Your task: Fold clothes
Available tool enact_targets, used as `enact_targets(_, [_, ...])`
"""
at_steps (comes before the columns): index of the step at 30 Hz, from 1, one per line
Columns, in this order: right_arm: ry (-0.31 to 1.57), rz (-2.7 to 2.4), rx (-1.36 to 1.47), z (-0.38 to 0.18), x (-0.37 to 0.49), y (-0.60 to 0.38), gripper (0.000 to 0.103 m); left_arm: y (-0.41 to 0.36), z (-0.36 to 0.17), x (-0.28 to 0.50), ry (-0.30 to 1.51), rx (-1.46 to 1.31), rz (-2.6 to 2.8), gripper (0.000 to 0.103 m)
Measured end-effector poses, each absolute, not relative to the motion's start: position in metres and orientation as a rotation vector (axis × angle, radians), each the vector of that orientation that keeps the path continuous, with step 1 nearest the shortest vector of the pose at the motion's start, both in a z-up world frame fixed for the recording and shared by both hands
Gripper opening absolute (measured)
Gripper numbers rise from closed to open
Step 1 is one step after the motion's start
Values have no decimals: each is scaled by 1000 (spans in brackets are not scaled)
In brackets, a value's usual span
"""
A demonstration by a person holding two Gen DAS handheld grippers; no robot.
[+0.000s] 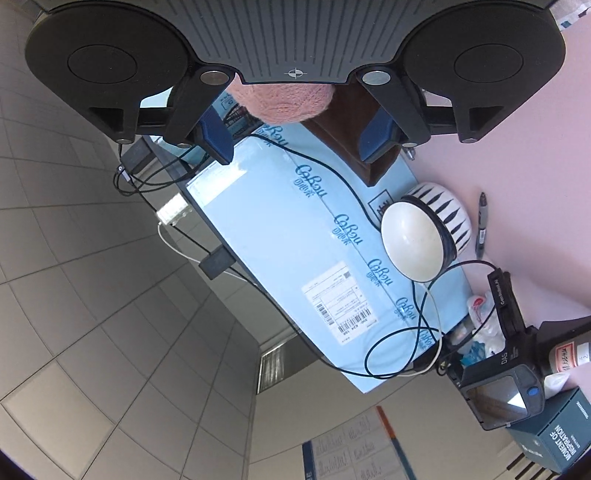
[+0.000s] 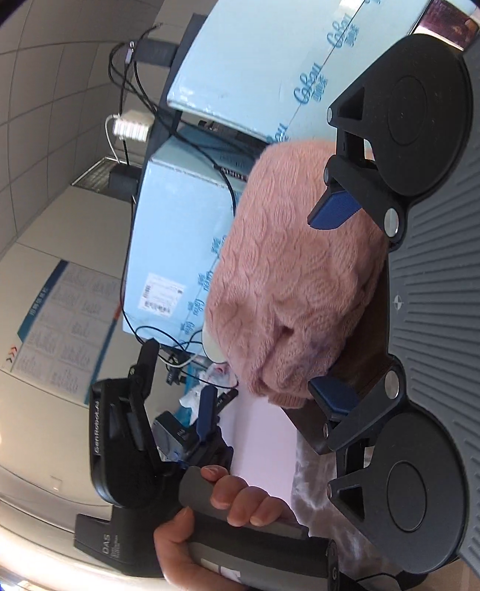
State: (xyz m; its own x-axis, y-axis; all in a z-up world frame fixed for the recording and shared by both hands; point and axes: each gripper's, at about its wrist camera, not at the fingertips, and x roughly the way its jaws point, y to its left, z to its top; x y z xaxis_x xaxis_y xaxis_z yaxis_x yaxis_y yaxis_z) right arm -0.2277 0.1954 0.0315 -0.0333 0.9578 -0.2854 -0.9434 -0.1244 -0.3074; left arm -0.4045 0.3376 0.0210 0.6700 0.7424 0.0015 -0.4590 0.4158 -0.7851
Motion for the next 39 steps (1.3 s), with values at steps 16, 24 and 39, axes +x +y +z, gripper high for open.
enact_targets(16, [86, 1442, -17, 66, -164, 187, 16, 330, 11, -351, -130, -784, 700, 69])
enact_targets(24, [90, 1399, 129, 80, -137, 159, 15, 296, 21, -319, -25, -484, 778, 17])
enact_targets(39, [-39, 1168, 249, 116, -66, 37, 11, 190, 52, -255, -12, -167, 500, 15])
